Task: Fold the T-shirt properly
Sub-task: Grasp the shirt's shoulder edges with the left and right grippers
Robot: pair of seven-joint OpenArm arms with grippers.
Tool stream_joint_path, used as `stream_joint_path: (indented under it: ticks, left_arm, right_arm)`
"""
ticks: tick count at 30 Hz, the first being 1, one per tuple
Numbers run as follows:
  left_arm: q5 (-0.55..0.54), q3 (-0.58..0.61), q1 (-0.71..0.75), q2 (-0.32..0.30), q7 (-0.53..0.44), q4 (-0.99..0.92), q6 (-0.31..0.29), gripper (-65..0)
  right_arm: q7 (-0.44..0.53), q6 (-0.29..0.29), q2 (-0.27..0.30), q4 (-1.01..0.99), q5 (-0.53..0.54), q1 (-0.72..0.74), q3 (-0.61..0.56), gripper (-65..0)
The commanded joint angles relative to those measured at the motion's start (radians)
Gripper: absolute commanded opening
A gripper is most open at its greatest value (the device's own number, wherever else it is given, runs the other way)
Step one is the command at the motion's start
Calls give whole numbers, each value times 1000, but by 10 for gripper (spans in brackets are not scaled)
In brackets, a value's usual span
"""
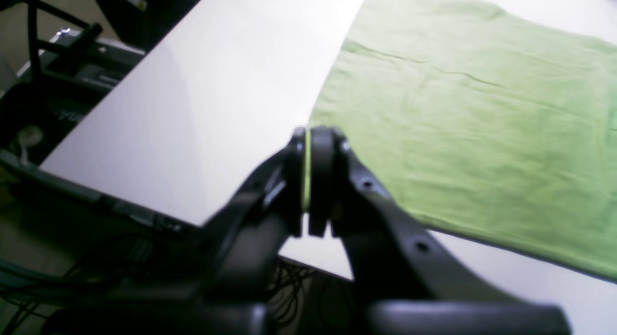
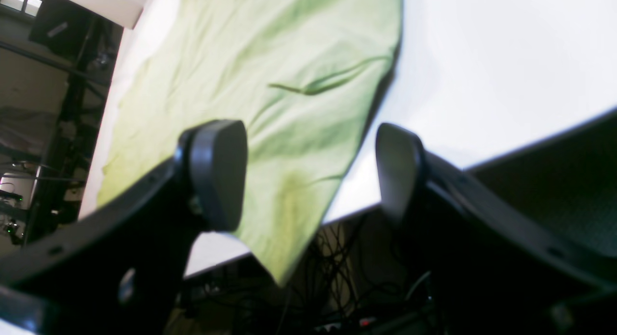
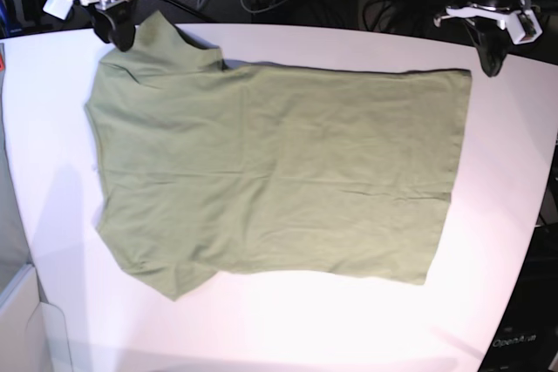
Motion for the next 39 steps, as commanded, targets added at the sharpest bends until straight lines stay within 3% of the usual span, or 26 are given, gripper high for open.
stream_joint_path:
  ticks: [1, 11, 22, 31, 39]
  left_arm:
    - [-8, -4, 10, -2, -28, 13, -2, -639]
    - [-8, -4, 10, -3, -28, 13, -2, -639]
    - [-8, -4, 9, -3, -28, 13, -2, -639]
    - [-8, -4, 9, -3, -28, 18, -2, -639]
    - [-8, -4, 9, 0, -28, 18, -2, -639]
  right_arm:
    - [4, 11, 11, 8, 13, -13, -3, -235]
    - [-76, 13, -15, 8, 10, 7, -38, -241]
    - [-72, 13, -15, 10, 10, 18, -62, -247]
    - [-74, 13, -13, 10, 10, 19, -64, -443]
    - [-82, 13, -10, 2, 10, 39, -64, -470]
